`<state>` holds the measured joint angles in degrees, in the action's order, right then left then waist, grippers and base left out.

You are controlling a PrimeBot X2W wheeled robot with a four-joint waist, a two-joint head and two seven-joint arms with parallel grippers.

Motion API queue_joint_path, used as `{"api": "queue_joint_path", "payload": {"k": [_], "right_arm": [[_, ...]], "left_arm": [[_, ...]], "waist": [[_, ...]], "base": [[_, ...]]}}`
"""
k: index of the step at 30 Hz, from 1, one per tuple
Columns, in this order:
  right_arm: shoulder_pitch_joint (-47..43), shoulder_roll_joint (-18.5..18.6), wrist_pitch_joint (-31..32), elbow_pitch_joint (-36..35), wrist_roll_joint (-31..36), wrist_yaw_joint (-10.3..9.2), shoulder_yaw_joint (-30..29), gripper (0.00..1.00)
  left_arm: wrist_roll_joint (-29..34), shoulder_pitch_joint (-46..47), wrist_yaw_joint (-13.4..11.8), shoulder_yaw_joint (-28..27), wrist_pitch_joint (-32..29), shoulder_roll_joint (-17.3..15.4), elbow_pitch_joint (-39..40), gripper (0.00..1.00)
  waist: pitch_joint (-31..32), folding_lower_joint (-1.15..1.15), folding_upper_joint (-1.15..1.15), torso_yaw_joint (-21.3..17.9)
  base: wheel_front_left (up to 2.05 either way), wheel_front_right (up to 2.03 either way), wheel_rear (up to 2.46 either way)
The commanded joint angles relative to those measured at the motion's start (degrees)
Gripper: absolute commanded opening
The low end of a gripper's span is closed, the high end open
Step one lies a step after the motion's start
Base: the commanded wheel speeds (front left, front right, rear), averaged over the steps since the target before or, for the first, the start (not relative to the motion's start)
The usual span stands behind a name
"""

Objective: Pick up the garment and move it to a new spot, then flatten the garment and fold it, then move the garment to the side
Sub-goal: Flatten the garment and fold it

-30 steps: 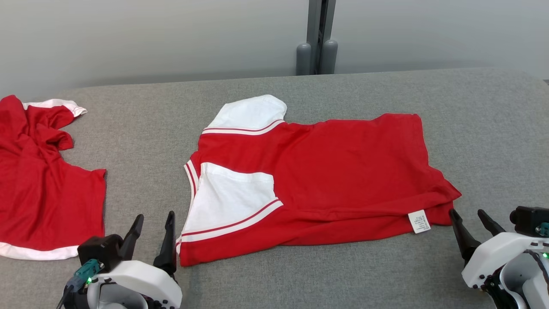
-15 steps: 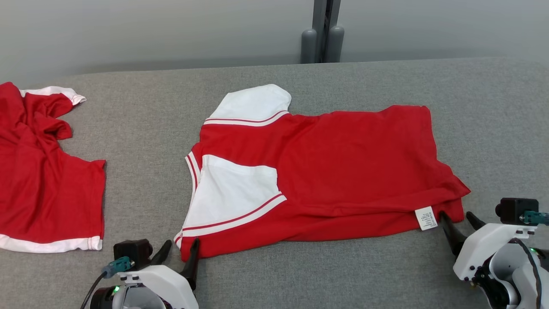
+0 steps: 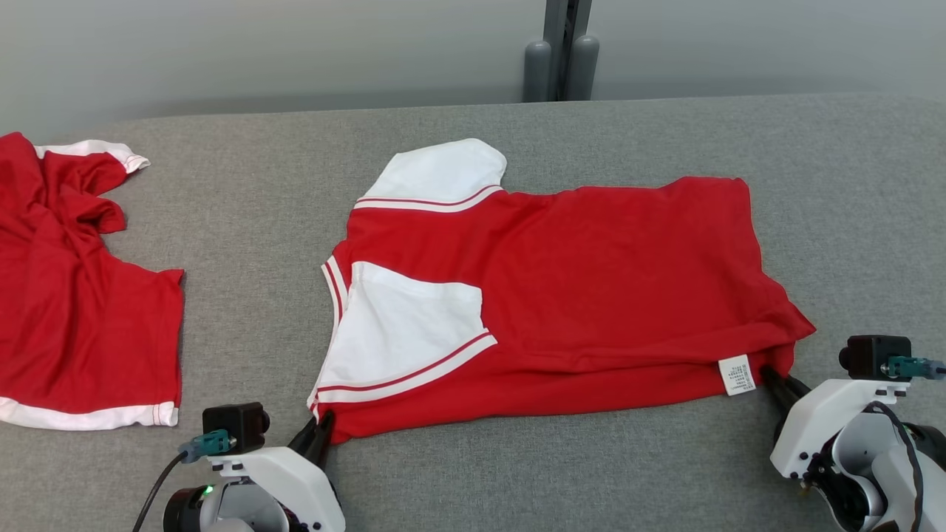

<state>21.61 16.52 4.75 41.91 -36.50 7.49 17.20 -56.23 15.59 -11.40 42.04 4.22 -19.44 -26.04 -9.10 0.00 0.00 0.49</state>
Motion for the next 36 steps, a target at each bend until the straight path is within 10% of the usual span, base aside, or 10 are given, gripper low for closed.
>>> {"api": "queue_joint_path", "payload": {"k": [1, 13, 36], "right_arm": [[-0.2, 0.2, -0.2, 1.0, -0.8, 0.00, 0.6, 0.00], [-1.7, 2.8, 2.7, -1.6, -5.9, 0.01, 2.8, 0.00], [-20.4, 7.8, 25.3, -25.0, -6.4, 0.00, -9.9, 0.00]], "left_arm": [[-0.1, 0.6, 0.3, -0.1, 0.2, -0.7, 0.1, 0.00], [-1.0, -2.9, 0.8, 0.5, -2.8, -5.1, 7.2, 0.00], [-2.6, -15.1, -9.2, 3.6, -15.8, -18.6, 31.1, 0.00]], "waist": [[0.2, 0.00, 0.00, 0.2], [3.0, 0.00, 0.00, 0.6], [4.4, 0.00, 0.00, -0.8]], "base": [[0.00, 0.00, 0.00], [0.00, 0.00, 0.00], [0.00, 0.00, 0.00]]}}
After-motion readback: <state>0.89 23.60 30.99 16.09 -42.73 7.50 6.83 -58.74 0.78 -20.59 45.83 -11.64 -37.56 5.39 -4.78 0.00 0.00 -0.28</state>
